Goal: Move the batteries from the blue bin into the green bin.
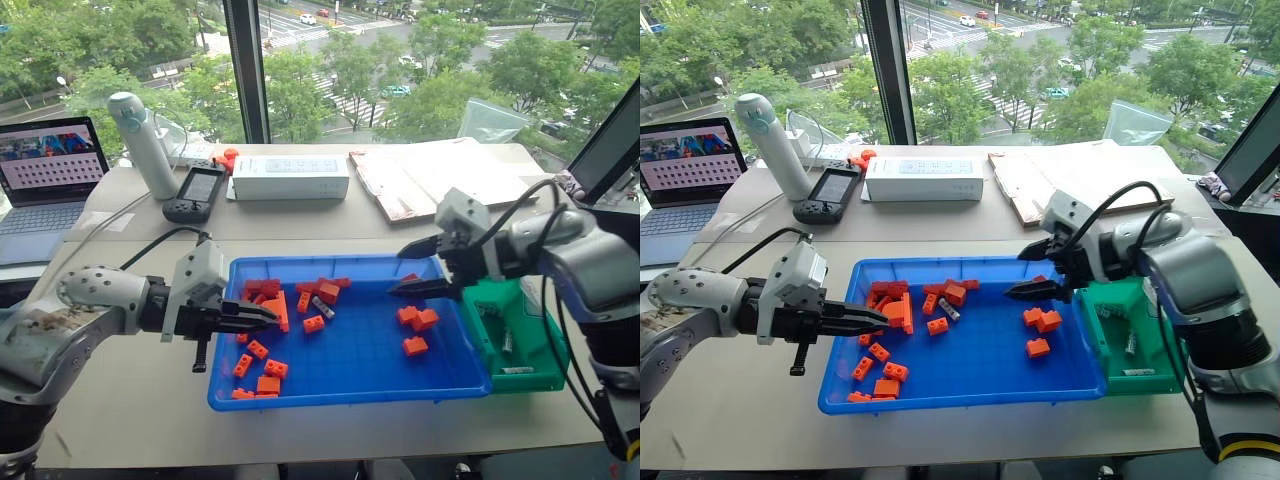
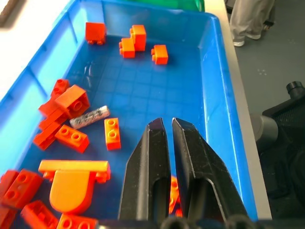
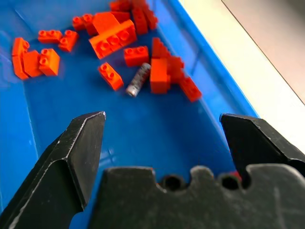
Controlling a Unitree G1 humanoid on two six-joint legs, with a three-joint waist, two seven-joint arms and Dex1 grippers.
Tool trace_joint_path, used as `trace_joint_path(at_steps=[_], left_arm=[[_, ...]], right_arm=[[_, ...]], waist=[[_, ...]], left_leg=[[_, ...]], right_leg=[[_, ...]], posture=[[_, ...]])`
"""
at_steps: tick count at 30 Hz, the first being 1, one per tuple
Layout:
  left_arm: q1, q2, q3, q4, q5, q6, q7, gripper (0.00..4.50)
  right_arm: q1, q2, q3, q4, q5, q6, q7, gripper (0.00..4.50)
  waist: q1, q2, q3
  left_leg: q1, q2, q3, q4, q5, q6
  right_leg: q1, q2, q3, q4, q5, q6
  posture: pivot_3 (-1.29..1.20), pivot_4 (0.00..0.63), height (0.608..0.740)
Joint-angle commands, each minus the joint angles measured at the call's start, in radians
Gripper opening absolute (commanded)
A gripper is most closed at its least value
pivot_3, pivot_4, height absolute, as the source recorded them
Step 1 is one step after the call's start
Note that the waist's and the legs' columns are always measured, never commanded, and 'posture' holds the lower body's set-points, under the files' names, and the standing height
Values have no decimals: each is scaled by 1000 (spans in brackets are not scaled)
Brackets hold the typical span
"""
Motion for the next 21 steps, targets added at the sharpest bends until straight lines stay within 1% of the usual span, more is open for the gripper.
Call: trace_joint_path(at_steps=[1,3,5,6,9,15,21], left_arm=[[38,30,84,-70,-39,28,21,352],[59,35,108,-87,-51,41,34,352],[76,39,127,-100,-59,51,42,352],[84,41,138,-108,-66,57,47,352],[97,49,160,-121,-81,70,59,352],[113,68,193,-130,-82,81,75,352],[135,75,222,-156,-112,95,96,352]], right_arm=[[33,17,43,-25,-66,-149,-21,4478],[51,25,70,-17,-88,-175,-25,4478],[58,39,91,-5,-100,-184,-29,4478],[60,47,108,7,-113,-193,-31,4478],[62,66,143,41,-145,-206,-38,4478],[79,101,199,133,-229,-273,-62,4478],[74,145,210,209,-262,-303,-70,4478]], waist=[[6,0,0],[9,0,0],[6,0,0],[4,0,0],[0,0,0],[2,0,0],[0,0,0]], left_leg=[[0,0,0,0,0,0],[0,0,0,1,0,0],[0,0,0,2,-4,-7],[1,0,0,2,-4,-7],[1,1,0,2,-4,-8],[1,1,0,2,-4,-8],[1,1,0,2,-4,-8]], right_leg=[[-1,0,0,0,0,0],[-1,-1,-2,0,0,0],[-2,-1,-2,0,0,0],[-2,-1,-2,0,1,0],[-1,0,-2,0,1,-2],[-2,0,-2,0,1,-1],[-2,0,-2,0,1,-1]], posture=[[0,150,740],[0,150,740],[0,150,740],[0,150,740],[0,150,740],[0,150,740],[0,150,740]])
